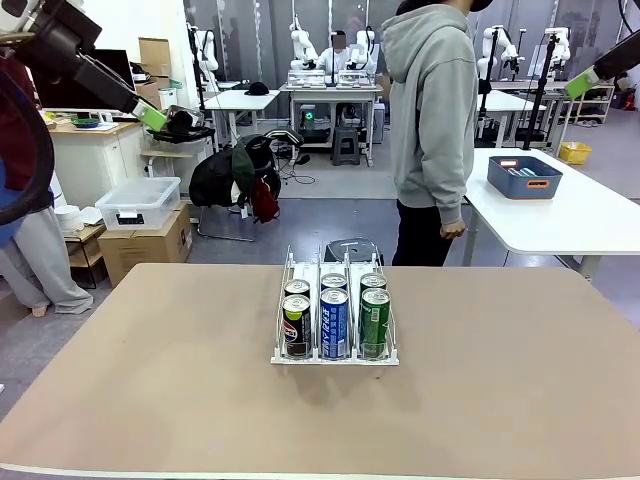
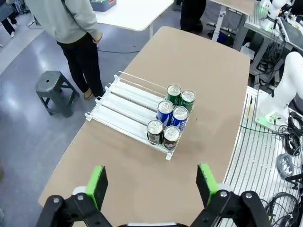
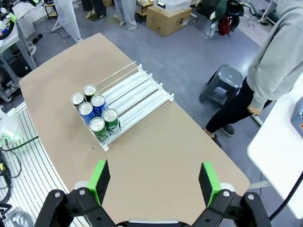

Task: Fill the beverage cans into the dispenser.
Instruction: Pick up the Ionic drink handed by the human.

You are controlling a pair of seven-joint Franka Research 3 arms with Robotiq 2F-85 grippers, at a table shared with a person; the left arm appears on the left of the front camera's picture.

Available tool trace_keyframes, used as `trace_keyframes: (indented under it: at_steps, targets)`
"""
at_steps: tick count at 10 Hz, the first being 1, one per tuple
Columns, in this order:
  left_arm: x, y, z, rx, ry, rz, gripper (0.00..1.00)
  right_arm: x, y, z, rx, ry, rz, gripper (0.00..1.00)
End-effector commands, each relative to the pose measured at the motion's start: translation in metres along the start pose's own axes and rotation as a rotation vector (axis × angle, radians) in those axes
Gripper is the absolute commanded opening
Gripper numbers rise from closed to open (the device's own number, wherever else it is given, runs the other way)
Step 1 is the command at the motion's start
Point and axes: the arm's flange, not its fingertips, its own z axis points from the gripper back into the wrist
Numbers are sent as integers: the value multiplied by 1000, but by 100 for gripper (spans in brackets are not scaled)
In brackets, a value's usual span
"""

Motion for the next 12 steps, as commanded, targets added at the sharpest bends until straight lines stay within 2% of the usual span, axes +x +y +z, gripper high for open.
trace_keyframes:
  at_steps: [1,7,8,9,12]
  targets:
    - [-1,3,7,-7,-17,11,100,-3,-1,3,9,0,-6,100]
    - [3,-1,8,23,-10,-13,100,-3,-1,3,9,0,-6,100]
    - [4,-2,9,84,29,-13,100,-3,-1,3,9,0,-6,100]
    - [5,-6,10,78,73,-10,100,-3,-1,3,9,0,-6,100]
    - [10,-14,15,81,116,-48,100,0,1,2,-6,17,1,100]
